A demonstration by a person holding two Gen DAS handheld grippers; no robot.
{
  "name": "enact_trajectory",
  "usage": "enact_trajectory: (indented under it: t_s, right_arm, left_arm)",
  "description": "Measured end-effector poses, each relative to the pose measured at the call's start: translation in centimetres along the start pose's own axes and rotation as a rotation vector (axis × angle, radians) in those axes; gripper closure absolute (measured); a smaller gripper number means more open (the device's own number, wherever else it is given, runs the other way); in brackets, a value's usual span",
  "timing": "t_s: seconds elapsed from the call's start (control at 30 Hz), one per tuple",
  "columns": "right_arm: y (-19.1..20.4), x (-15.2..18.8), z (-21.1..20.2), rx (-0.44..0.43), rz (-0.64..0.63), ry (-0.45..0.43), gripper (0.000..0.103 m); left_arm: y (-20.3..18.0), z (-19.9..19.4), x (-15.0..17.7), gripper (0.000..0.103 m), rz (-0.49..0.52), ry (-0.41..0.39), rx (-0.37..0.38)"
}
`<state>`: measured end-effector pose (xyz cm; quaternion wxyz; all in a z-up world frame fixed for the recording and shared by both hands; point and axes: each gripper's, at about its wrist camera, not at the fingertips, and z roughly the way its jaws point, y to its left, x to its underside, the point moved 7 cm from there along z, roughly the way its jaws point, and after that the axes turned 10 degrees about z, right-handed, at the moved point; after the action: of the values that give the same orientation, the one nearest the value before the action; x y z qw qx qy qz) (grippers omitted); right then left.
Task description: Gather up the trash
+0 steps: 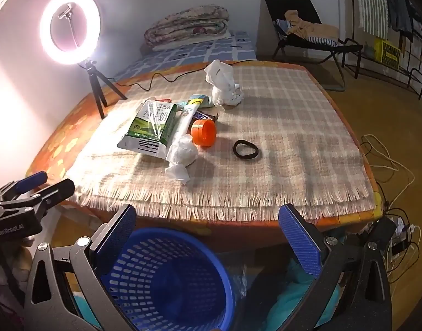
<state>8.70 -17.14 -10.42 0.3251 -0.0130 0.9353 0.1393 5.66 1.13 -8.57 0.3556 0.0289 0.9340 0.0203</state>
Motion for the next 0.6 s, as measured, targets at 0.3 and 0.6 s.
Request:
enact_trajectory:
  t_s: [0.3, 0.6]
  right_arm:
    - [0.1, -0.2, -0.3, 0.005, -0.004, -0.011, 0.001]
    - [0.2, -0.3, -0.3, 0.009, -0.014, -0.015, 0.001]
  left_arm:
    - [-0.2, 0.2, 0.2, 0.001, 0.002, -0.001, -0.001]
    - [0.0, 0.8, 1.2, 0.001, -0.001, 0.005, 0.0]
